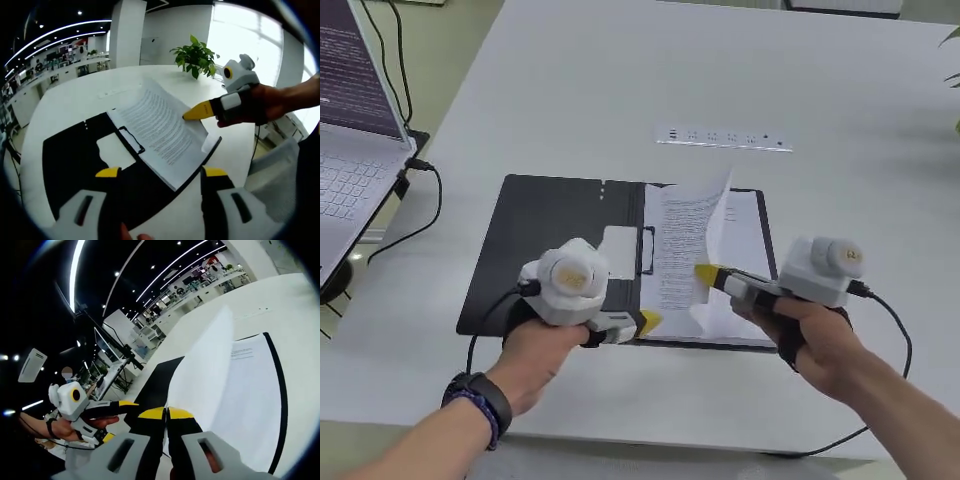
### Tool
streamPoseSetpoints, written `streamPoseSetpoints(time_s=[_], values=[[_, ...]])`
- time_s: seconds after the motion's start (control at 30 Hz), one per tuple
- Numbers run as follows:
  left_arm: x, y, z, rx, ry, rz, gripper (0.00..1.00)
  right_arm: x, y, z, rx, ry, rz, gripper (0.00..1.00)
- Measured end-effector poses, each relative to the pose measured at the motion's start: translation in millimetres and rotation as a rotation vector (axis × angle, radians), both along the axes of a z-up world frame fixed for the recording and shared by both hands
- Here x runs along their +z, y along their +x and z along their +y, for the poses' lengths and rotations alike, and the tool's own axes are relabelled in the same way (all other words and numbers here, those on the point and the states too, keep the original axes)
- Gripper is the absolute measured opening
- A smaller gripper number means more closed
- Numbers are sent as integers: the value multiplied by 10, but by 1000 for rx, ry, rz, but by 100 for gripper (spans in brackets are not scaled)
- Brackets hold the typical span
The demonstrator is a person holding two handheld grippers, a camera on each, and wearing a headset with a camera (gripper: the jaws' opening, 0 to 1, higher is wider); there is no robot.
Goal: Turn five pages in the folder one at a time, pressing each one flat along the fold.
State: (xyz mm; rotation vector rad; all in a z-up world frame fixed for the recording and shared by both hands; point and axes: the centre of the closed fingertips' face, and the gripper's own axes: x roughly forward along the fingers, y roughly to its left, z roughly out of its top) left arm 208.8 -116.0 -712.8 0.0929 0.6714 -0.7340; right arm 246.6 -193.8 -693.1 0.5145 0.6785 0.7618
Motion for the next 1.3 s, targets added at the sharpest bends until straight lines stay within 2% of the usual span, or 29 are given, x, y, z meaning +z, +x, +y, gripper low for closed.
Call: streamPoseSetpoints(time_s=[0.27, 0.67, 0.93, 1.13, 1.3], values=[[61, -27, 300, 33, 6, -15, 64, 54, 27, 318, 52, 11, -8, 0], [132, -95, 736, 88, 8, -29, 66, 86, -36, 788, 140, 4, -13, 0], [184, -169, 938, 117, 7, -37, 66, 48, -86, 1041, 188, 0, -6, 0], [148, -232, 1146, 154, 8, -26, 67, -31, -129, 1272, 220, 2, 10, 0], [151, -282, 1263, 178, 2, -26, 67, -77, -165, 1439, 233, 9, 29, 0]])
